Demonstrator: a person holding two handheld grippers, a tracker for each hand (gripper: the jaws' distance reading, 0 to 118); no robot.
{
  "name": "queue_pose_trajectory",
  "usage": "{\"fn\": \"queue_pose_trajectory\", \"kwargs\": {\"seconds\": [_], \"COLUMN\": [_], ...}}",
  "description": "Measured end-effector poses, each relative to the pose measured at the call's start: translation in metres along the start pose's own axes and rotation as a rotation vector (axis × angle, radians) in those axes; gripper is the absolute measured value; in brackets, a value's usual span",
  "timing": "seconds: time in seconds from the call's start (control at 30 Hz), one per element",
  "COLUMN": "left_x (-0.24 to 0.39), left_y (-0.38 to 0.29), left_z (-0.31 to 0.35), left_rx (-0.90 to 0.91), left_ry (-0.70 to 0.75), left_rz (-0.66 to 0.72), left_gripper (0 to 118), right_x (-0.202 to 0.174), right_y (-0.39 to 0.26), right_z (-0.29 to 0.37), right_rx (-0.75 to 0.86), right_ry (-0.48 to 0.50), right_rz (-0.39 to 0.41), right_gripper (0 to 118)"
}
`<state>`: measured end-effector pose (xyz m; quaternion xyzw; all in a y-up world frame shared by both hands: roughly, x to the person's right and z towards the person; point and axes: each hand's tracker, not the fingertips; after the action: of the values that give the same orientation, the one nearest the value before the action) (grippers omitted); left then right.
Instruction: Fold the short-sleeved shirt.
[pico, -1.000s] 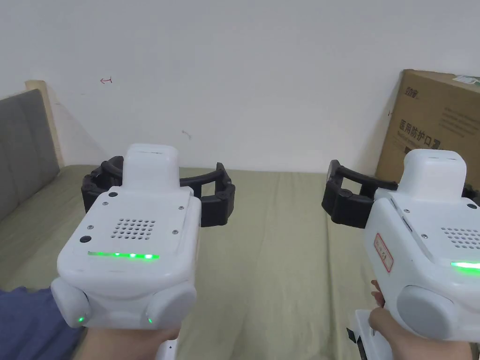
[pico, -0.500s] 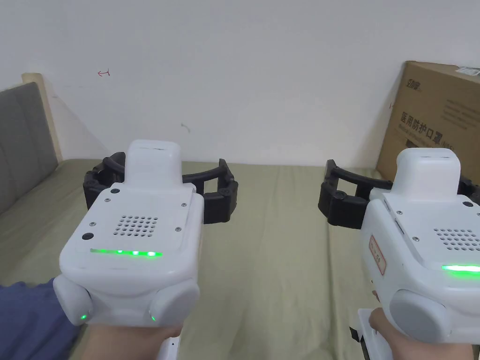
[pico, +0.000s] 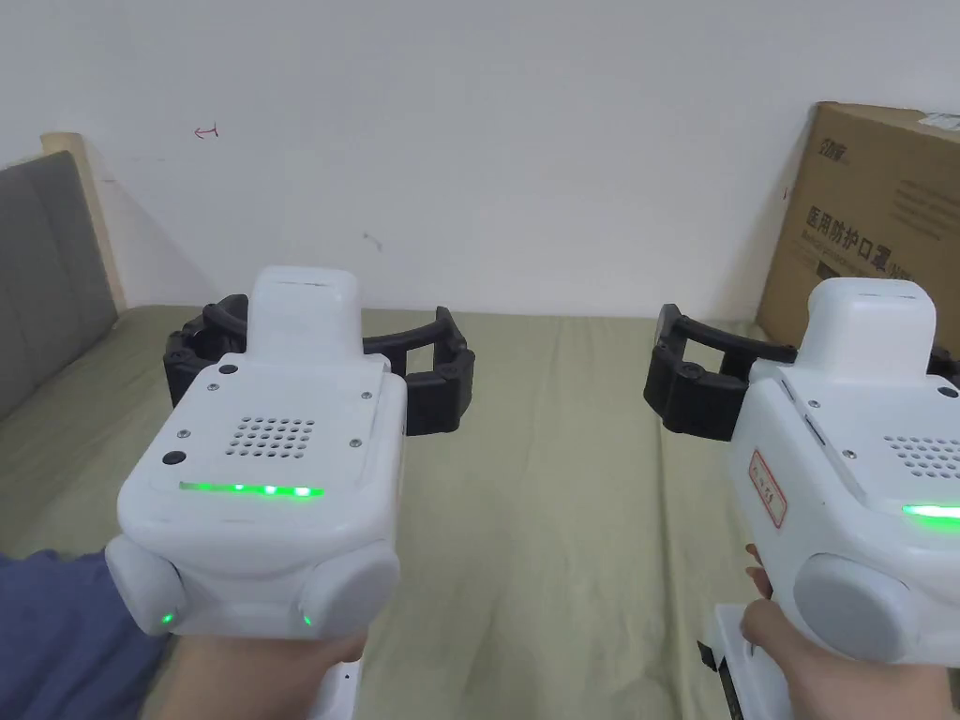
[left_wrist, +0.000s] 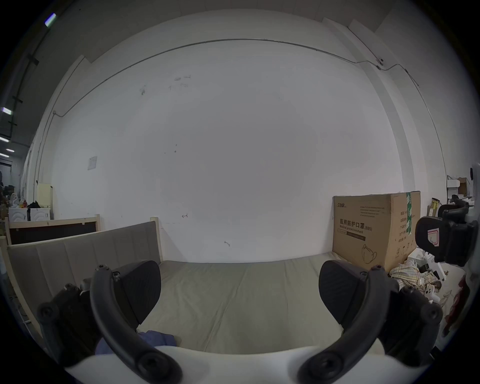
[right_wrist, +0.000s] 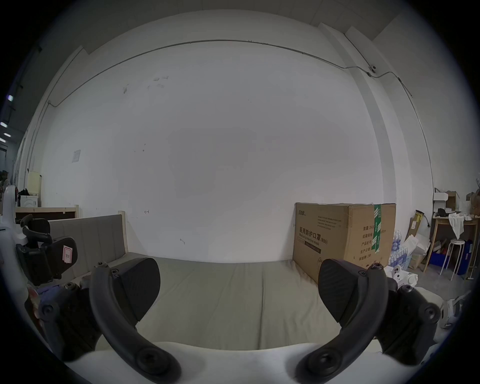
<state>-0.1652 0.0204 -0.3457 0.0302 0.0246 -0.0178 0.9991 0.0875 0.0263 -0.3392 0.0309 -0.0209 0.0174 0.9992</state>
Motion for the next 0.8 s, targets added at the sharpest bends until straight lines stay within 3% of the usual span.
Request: {"fn": "queue_pose_trajectory", "kwargs": {"seconds": [0.8], "left_x": [0.0025], "left_y": [-0.0001], "left_z": [0.0019], "left_rx": [-0.008], "left_ry": [0.006], "left_rz": [0.004], "left_gripper": [118], "right_x": [-0.0039], "right_y": [-0.0005], "right_z": [0.0007], "right_rx": [0.006], "right_ry": [0.01], "right_rz": [0.004], "right_gripper": [118]}}
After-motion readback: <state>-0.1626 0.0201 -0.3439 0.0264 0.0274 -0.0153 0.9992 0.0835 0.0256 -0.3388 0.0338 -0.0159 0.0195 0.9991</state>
